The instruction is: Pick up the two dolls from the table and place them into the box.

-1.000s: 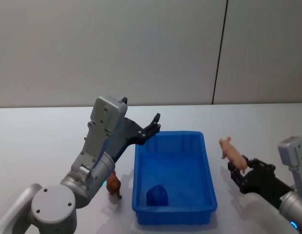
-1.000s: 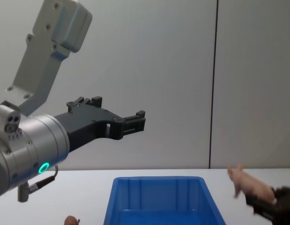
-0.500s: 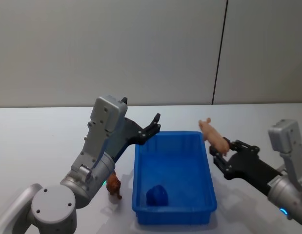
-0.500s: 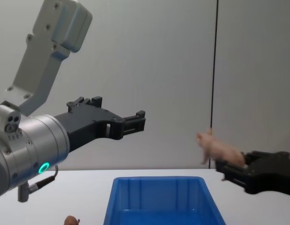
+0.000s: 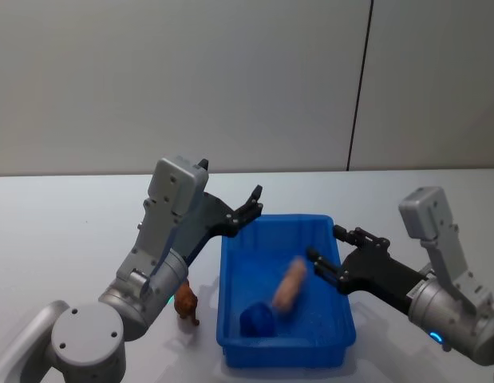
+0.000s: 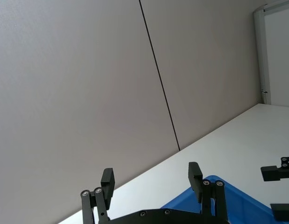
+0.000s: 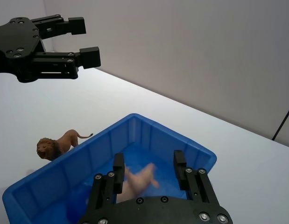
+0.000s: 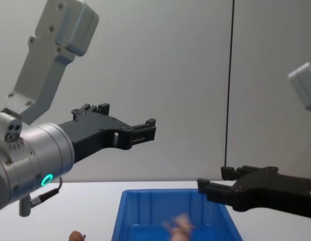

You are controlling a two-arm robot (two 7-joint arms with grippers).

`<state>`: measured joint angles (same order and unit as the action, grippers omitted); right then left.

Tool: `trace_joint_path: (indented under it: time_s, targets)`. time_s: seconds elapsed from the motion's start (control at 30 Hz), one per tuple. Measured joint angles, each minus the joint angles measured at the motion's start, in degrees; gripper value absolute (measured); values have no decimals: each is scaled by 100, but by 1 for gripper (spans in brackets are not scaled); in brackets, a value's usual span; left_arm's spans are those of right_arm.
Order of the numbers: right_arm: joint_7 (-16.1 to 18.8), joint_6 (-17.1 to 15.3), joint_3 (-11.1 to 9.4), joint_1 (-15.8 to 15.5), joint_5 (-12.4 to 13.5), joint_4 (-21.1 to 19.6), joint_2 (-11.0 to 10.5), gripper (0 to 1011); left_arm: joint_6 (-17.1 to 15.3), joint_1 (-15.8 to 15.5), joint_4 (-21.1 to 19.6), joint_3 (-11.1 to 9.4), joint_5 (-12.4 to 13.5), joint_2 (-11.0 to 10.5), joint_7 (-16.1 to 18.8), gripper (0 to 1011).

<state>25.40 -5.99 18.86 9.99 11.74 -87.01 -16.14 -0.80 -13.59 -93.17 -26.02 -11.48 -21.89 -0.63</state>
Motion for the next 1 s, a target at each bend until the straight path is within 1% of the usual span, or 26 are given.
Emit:
trace_joint_path:
  time_s: [0.07,0.17,0.2,0.27,0.33,0.37,0.4,0.47,0.53,0.77,0.8,1.0]
  targets:
    - [28,-29,10,50,-16,60,30,654,0,0,0,0,0,0,0,1001]
    - [53,-48,14,107,-30,133,58,712,0,0,0,0,0,0,0,1001]
    - [57,-49,15,118,-31,145,62,766,0,0,0,0,0,0,0,1001]
    - [60,-48,6,146,-32,175,65,831,0,0,0,0,0,0,0,1001]
    - [60,-28,-14,161,-30,188,56,883,0,0,0,0,0,0,0,1001]
    - [60,-17,-25,164,-25,188,46,933,0,0,0,0,0,0,0,1001]
    - [58,-2,-36,164,-16,188,36,933,0,0,0,0,0,0,0,1001]
    - [52,40,-70,153,15,174,-4,994,0,0,0,0,0,0,0,1001]
    - [48,74,-96,129,44,146,-40,1001,0,0,0,0,0,0,0,1001]
    - [22,247,-252,-120,256,-86,-307,1001,0,0,0,0,0,0,0,1001]
    - [14,287,-283,-179,321,-133,-363,1001,0,0,0,0,0,0,0,1001]
    - [-5,387,-381,-362,484,-280,-541,1001,-1,0,0,0,0,0,0,1001]
